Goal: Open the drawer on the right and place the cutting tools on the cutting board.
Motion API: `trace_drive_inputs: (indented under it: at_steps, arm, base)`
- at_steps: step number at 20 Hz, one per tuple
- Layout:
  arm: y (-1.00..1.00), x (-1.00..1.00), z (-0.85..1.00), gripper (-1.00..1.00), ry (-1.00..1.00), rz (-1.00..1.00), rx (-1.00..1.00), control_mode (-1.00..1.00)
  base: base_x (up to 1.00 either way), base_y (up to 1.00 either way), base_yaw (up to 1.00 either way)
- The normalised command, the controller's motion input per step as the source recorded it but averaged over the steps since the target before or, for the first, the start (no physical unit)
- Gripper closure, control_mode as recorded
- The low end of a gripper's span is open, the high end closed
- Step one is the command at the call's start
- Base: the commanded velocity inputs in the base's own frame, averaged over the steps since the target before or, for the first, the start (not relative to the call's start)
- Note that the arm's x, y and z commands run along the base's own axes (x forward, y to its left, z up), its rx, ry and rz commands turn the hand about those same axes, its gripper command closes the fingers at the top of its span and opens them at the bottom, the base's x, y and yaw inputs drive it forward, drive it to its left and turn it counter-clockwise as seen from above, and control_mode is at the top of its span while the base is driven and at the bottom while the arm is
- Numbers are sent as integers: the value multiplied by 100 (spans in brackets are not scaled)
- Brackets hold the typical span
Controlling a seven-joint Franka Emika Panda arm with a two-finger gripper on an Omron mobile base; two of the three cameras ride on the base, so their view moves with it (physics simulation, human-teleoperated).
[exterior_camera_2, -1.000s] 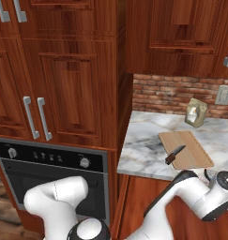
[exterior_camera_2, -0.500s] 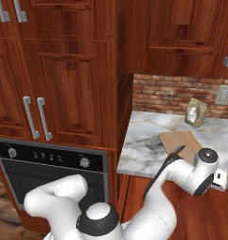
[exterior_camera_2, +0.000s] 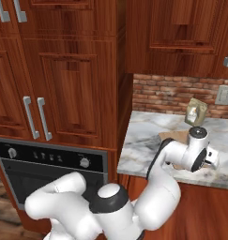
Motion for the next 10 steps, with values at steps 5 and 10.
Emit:
trace_drive_inputs:
  at_steps: [5,10]
  arm:
    - [1,61,1,100,8,-1,-1,-100]
    - [0,58,-1,100,7,0,-2,-100]
  base:
    - [0,0,0]
    - [0,0,0]
